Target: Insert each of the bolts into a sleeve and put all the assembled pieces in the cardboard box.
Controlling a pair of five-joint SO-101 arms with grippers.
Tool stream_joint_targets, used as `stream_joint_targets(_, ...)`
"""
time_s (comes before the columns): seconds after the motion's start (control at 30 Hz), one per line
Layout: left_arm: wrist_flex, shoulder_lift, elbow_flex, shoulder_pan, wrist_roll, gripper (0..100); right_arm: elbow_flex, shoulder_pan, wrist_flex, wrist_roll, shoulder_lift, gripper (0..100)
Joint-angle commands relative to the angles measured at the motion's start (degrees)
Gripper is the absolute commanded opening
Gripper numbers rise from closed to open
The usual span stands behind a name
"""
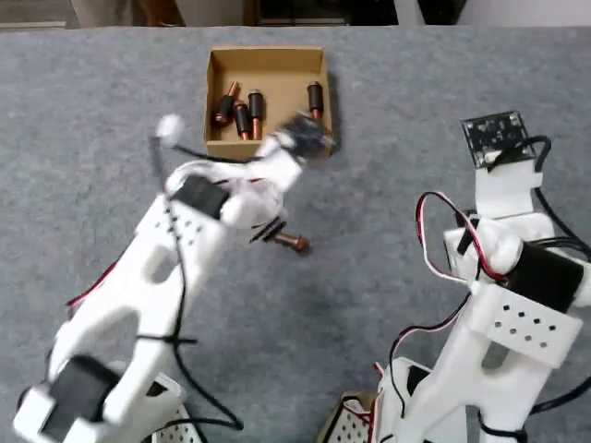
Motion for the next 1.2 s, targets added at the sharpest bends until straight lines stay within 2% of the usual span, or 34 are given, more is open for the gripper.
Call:
stream_joint_targets(0.0, 7.9, 4.7, -9.4, 1.4, -15.4, 15, 1.5, 7.7, -4.9, 0.5, -1.3, 0.1)
stream_joint_targets(0.1, 9.4, 8.7, -10.6, 1.2, -26.2, 14, 2.1, 13.2, -5.9, 2.2, -1.5, 0.1)
stream_joint_targets(0.23, 9.2, 15.3, -11.3, 1.6, -36.0, 7, 2.1, 17.6, -5.8, 2.7, -1.6, 0.1)
stream_joint_targets(0.3, 9.2, 18.0, -11.4, 1.7, -40.7, 8, 2.1, 19.9, -5.8, 2.8, -1.6, 0.1)
stream_joint_targets(0.57, 5.6, 25.5, -17.1, 1.7, -49.9, 11, 2.1, 25.5, -5.9, 2.8, -1.7, 0.1)
stream_joint_targets(0.73, 5.5, 25.6, -17.1, 1.8, -51.9, 11, 2.1, 25.5, -5.8, 2.8, -1.7, 0.1)
stream_joint_targets(0.93, 5.1, 27.6, -17.5, 5.3, -51.5, 10, 2.2, 25.5, -5.8, 2.8, -1.7, 0.1)
stream_joint_targets(1.17, -4.7, 33.0, -17.6, 6.0, -47.5, 11, 2.2, 25.5, -5.3, 2.8, -1.7, 0.1)
